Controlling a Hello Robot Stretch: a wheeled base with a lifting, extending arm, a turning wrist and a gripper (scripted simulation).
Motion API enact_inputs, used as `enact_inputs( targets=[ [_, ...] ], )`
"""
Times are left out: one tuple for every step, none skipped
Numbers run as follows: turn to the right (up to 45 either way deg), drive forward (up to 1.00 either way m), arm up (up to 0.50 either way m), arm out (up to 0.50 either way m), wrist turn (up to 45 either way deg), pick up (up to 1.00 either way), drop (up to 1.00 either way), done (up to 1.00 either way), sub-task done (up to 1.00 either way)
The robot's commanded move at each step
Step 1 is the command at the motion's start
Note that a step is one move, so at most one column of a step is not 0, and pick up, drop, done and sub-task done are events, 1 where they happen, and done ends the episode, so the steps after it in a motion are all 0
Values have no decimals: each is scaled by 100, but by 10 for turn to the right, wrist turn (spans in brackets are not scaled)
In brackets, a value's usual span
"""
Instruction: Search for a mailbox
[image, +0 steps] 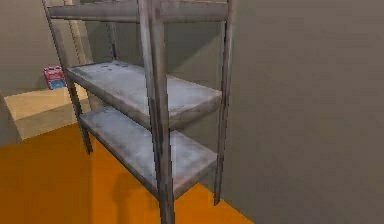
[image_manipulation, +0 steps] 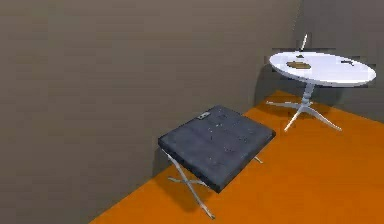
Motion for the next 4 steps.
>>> enact_inputs(
  targets=[
    [-90,0,0,0,0,0,0,0,0],
    [0,55,0,0,0,0,0,0,0],
    [-90,0,0,0,0,0,0,0,0],
    [0,5,0,0,0,0,0,0,0]
  ],
)
